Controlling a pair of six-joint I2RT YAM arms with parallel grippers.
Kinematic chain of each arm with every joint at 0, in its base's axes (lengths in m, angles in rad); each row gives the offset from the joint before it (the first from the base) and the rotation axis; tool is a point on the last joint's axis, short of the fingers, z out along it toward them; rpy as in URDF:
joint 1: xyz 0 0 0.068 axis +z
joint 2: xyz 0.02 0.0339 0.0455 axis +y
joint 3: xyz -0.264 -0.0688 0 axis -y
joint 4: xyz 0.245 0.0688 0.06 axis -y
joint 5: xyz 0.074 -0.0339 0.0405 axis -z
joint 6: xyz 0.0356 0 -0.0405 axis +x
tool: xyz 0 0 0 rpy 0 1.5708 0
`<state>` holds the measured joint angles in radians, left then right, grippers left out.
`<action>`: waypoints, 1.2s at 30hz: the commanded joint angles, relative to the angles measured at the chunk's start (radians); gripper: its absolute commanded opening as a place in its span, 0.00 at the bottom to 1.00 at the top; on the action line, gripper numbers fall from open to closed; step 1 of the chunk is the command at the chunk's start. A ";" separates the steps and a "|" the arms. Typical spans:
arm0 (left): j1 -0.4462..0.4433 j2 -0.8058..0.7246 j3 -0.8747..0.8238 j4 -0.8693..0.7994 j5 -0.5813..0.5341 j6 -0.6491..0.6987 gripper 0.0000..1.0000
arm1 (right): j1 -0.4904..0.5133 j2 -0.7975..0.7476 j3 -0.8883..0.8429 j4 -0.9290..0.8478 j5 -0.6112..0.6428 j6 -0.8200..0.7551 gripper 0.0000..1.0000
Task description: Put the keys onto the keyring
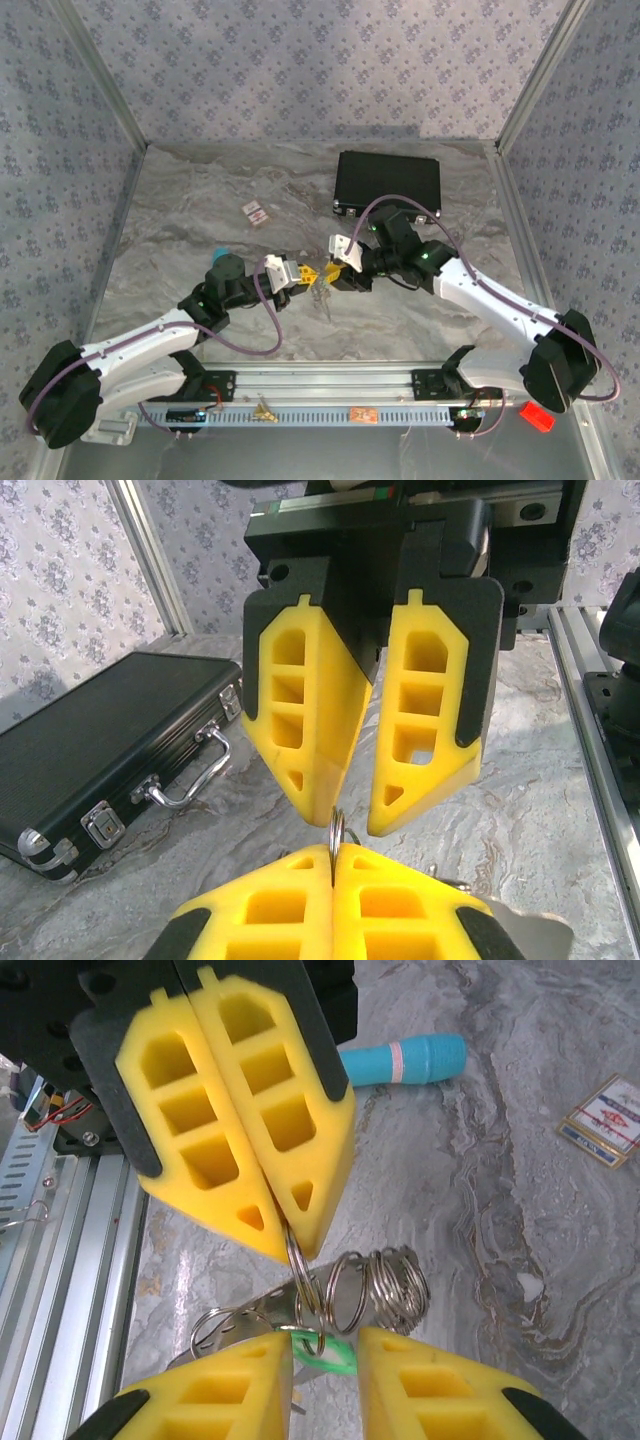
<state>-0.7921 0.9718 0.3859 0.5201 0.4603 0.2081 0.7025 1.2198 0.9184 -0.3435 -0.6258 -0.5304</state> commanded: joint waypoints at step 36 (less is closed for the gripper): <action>0.000 0.000 0.116 -0.247 -0.008 0.099 0.10 | 0.160 0.127 0.265 -0.352 0.288 -0.237 0.00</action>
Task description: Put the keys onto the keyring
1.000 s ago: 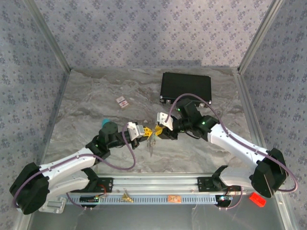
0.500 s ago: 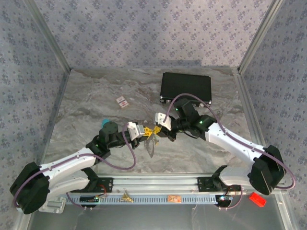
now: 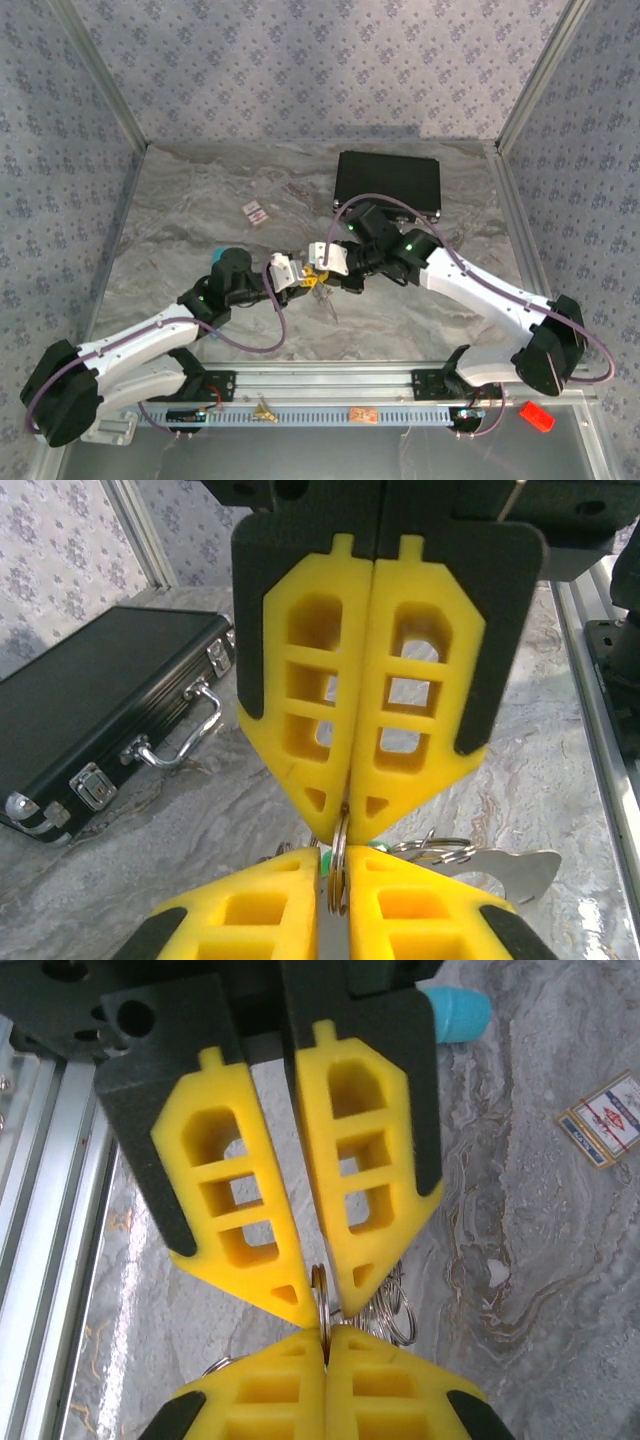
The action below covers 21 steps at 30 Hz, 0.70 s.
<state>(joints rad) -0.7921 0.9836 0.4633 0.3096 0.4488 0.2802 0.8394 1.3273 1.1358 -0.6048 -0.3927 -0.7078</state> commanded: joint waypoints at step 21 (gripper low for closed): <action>0.000 -0.034 -0.043 0.158 0.025 -0.029 0.00 | -0.089 -0.085 -0.172 0.205 -0.178 0.167 0.25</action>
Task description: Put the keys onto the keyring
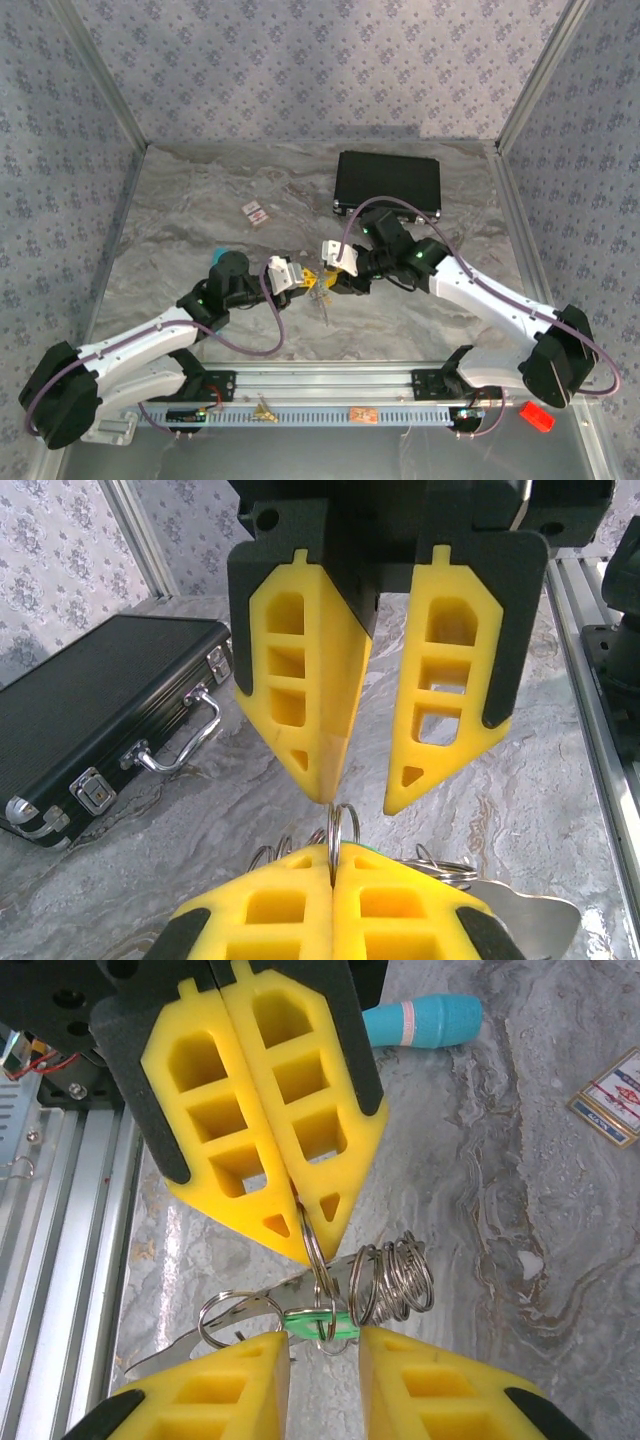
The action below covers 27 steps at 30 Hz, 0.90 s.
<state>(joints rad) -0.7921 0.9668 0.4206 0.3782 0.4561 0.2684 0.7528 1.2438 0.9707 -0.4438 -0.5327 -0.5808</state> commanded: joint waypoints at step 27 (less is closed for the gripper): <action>0.000 -0.016 -0.011 0.170 0.052 -0.054 0.00 | -0.030 -0.044 -0.057 0.124 -0.040 0.065 0.27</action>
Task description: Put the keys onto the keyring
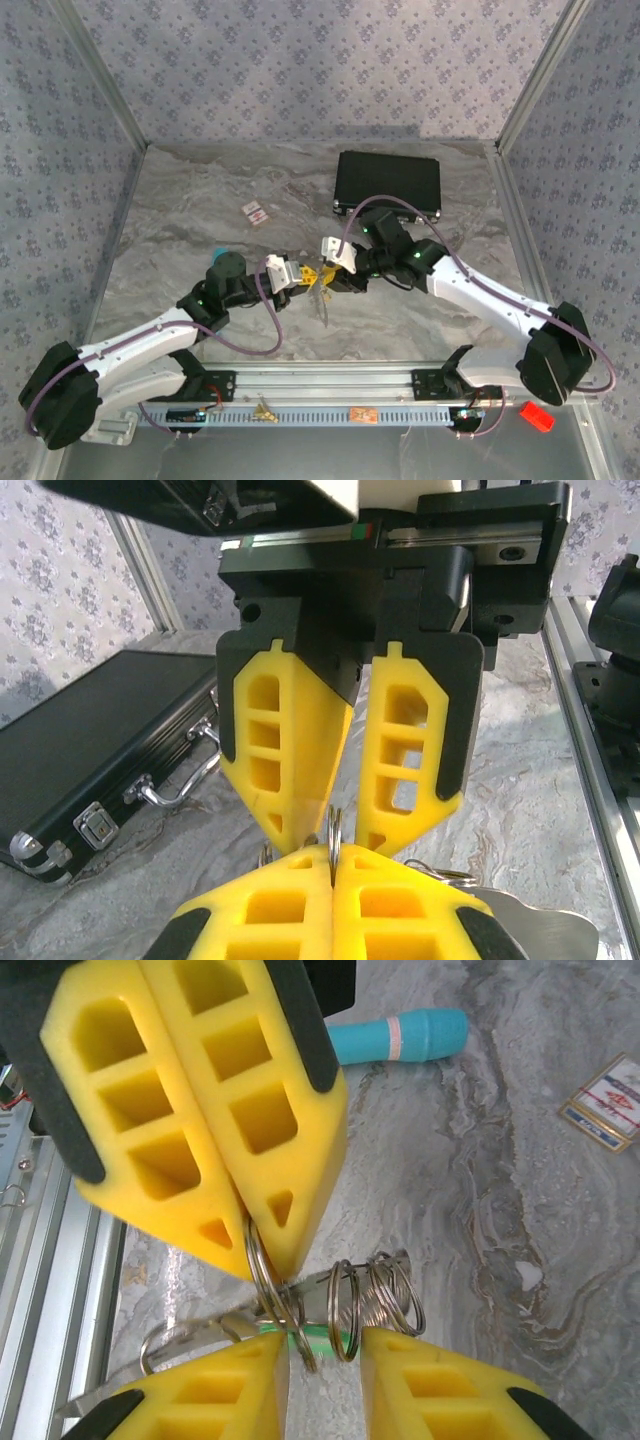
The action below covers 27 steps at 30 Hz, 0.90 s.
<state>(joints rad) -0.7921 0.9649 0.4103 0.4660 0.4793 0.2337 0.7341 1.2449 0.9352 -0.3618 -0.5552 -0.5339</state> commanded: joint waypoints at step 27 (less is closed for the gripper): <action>0.001 0.002 0.006 0.083 0.022 -0.030 0.00 | 0.005 -0.022 0.015 0.077 -0.100 0.009 0.00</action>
<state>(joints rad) -0.7914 0.9707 0.4076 0.4801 0.4820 0.2150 0.7315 1.2137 0.9154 -0.2836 -0.6331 -0.5289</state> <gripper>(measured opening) 0.042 0.052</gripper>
